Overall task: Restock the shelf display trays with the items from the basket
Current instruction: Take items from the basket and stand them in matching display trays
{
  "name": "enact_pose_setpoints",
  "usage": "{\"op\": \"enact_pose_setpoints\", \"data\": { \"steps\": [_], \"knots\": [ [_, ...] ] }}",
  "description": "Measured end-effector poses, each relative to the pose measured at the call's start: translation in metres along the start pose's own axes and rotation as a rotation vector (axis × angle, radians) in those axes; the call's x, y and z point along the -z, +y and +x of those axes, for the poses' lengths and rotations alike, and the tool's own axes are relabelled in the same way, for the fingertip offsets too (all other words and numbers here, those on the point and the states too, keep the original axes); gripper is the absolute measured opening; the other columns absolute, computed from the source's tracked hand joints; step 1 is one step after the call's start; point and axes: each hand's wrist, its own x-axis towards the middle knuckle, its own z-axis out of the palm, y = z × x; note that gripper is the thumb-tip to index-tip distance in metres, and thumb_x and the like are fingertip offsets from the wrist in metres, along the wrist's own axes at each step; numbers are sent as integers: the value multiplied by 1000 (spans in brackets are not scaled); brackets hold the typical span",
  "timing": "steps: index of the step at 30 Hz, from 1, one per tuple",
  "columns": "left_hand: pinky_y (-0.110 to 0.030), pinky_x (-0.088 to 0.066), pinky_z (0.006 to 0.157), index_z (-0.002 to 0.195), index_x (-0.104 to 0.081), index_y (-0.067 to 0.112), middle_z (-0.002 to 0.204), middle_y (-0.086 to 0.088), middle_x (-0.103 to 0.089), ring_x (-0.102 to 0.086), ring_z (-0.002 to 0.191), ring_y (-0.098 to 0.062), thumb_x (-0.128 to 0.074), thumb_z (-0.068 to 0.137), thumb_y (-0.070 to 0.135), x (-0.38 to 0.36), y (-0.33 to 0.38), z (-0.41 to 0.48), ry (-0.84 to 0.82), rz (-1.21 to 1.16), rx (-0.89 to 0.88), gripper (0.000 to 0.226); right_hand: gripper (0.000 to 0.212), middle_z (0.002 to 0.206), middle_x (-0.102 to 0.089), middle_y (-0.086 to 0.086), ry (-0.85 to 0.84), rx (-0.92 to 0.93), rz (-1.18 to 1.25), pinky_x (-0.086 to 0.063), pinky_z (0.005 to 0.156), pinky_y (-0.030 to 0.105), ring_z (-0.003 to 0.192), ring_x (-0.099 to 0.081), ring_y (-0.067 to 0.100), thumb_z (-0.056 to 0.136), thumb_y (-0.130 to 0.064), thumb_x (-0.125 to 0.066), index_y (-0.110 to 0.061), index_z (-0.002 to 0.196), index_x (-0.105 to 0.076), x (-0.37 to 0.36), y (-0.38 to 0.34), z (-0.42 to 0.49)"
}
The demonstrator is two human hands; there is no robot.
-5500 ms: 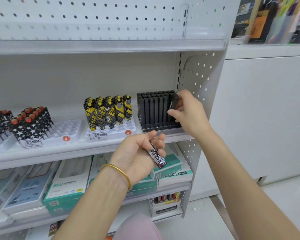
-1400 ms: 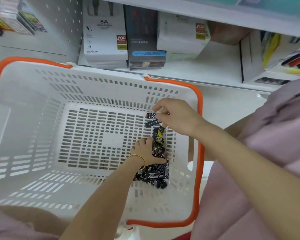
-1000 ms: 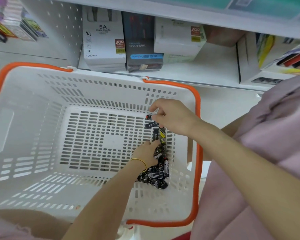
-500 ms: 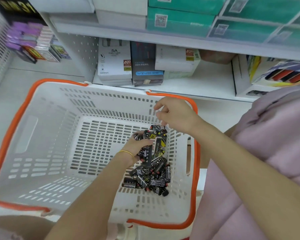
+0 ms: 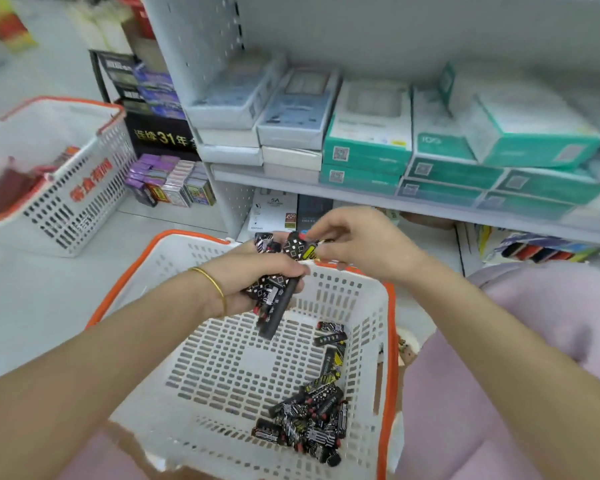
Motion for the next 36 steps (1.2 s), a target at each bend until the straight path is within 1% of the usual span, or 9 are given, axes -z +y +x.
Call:
{"op": "enact_pose_setpoints", "data": {
  "steps": [3,6,10,16,18,21,25,28,36],
  "knots": [
    [-27,-53,53,80,-67,12,74,-10,-67,-65,59,-17,-67,71,-6,-3,11,-9,71,-59,-29,21,10,67,-60,2,83,-18,155,-51,52,19,57,-60,8,86,-1,-62,-8,93,-65,17,-13,-7],
    [-27,-52,49,83,-63,1,70,-11,-64,-63,55,-17,-66,70,0,-9,23,-10,137,-173,-47,13,11,71,-59,7,131,-19,317,-52,51,20,53,-62,7,89,2,-56,-5,96,-62,37,-23,-20],
    [-25,-49,47,84,-61,-2,66,-11,-60,-60,53,-17,-65,64,7,-37,45,-10,90,-265,-90,23,20,79,-56,5,240,79,314,-53,55,22,56,-63,8,86,5,-59,-14,90,-63,66,-43,-41],
    [-24,-49,53,79,-60,5,61,-7,-62,-57,49,-16,-61,75,8,-107,94,-7,16,-327,-144,5,30,76,-56,1,504,229,246,-51,52,21,60,-63,13,81,6,-65,-20,89,-53,129,-88,-75],
    [-23,-49,52,77,-58,6,60,-6,-61,-56,48,-15,-56,83,9,-134,113,-6,-3,-386,-170,8,29,77,-58,5,606,282,207,-50,51,22,63,-62,18,80,4,-67,-20,88,-53,158,-102,-85],
    [-24,-46,57,72,-57,8,61,-6,-58,-54,48,-16,-55,85,12,-168,134,-1,-3,-415,-185,14,28,75,-59,-1,774,343,108,-50,51,21,61,-57,8,78,2,-69,-22,83,-55,208,-117,-94],
    [-23,-49,56,76,-55,9,63,-4,-59,-56,54,-14,-54,86,11,-200,146,9,-30,-583,-151,10,24,75,-58,-9,951,327,-158,-51,64,29,68,-56,8,77,-3,-66,-23,87,-56,267,-116,-82],
    [-27,-45,64,75,-54,10,61,-4,-60,-54,59,-14,-56,86,11,-214,147,15,-5,-665,-131,11,20,81,-58,-7,960,269,-358,-50,81,36,81,-59,19,78,-5,-63,-18,92,-59,290,-108,-62],
    [-23,-52,47,79,-56,8,65,-7,-61,-57,60,-16,-59,84,11,-226,152,29,51,-714,-93,7,23,98,-59,9,919,216,-567,-48,82,37,88,-56,29,80,-3,-58,-16,97,-62,304,-96,-36]
  ]
}}
